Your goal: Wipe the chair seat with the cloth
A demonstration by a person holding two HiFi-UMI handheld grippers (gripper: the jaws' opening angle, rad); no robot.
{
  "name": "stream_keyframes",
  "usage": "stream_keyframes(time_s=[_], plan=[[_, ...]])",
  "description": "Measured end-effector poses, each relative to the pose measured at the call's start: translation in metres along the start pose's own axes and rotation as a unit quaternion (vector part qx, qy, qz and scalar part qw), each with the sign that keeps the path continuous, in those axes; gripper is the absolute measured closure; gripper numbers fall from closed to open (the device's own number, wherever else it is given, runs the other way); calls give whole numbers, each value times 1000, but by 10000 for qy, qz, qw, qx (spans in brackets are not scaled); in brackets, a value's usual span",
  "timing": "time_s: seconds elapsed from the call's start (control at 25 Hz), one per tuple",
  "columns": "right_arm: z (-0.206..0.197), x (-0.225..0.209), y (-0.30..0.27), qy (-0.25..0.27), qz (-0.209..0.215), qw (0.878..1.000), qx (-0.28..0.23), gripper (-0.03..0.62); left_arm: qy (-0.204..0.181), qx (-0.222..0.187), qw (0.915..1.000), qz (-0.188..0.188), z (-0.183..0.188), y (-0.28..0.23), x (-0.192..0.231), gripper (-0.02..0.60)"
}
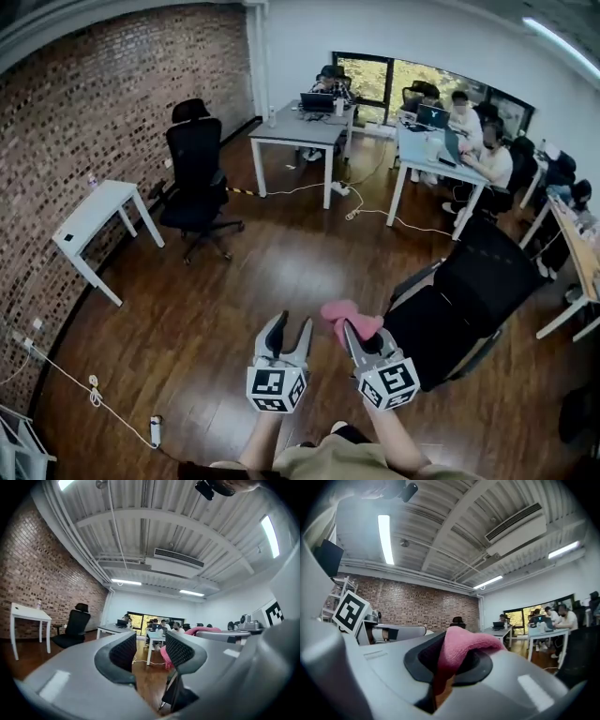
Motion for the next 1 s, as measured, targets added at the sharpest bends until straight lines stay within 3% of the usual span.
stream_keyframes(time_s=[0.32,0.48,0.72,1.0], plan=[[2,-98,85,28,-1302,9913,-205,577,-82,135,9918,-1265,-17,-85,-116,410],[-10,-134,123,-196,-1922,9809,-224,577,-171,328,9814,-1883,-35,-109,-166,410],[-31,-162,135,-447,-2591,9647,-139,577,-214,642,9627,-2621,-56,-156,-194,411],[-40,-204,102,-462,-3262,9438,-262,577,-306,728,9363,-3423,-62,-234,-201,417]])
Point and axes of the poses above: the fingertips, and each gripper's own axes: y backward along the fingers, x to its left, z out of its top, the point moved 8 cm from there along y, backward along the fingers, and after that the axes turned 12 degrees about z, right-handed, at the moved point
